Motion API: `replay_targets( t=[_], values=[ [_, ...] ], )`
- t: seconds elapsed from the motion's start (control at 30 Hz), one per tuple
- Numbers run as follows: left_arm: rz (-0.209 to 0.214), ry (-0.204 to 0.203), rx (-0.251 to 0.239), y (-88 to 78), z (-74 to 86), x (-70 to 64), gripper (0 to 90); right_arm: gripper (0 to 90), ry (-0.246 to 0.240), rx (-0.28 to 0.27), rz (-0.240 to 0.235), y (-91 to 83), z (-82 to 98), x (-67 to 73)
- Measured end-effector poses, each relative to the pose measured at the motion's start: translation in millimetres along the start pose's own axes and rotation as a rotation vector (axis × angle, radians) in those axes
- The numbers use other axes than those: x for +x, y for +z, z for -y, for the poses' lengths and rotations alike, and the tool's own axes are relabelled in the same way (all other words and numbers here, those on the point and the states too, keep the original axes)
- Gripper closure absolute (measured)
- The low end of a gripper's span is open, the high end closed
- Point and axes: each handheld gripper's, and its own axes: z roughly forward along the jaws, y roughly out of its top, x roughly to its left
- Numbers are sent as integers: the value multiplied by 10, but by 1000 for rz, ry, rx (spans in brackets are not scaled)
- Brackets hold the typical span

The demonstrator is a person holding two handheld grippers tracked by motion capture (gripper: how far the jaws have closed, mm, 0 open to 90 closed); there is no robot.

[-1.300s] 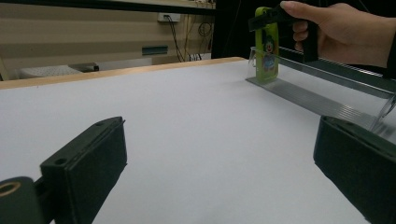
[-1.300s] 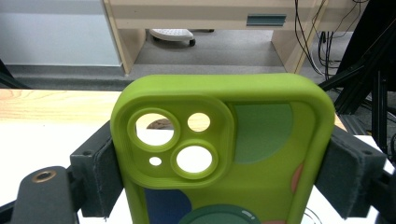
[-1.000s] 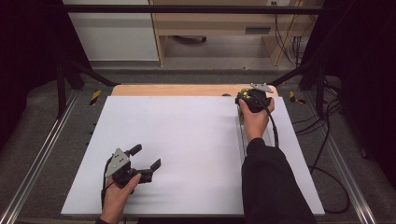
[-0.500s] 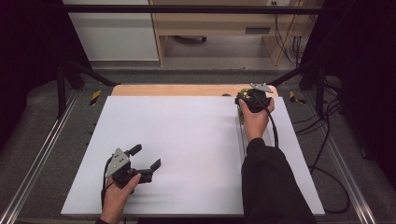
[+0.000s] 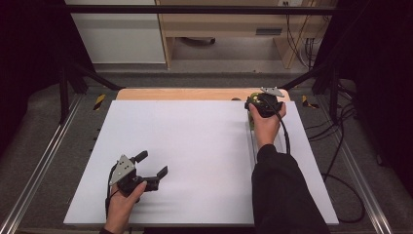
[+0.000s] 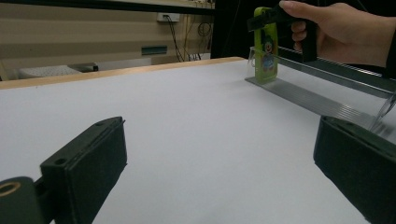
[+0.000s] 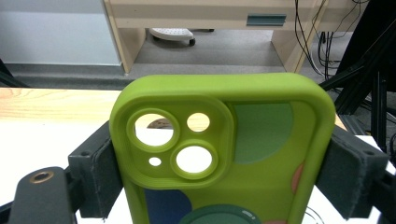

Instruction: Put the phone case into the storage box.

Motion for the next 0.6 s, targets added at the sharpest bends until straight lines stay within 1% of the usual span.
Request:
replay_targets(
  t=[0.13, 0.3, 0.6],
  values=[
    [3, 0, 2, 4, 2, -2, 21, 143, -4, 3, 2, 0, 2, 5],
    [5, 0, 3, 6, 3, -4, 21, 103, 6, 16, 5, 6, 12, 6],
    [6, 1, 5, 7, 3, -5, 21, 86, -7, 19, -5, 6, 16, 8]
  ],
)
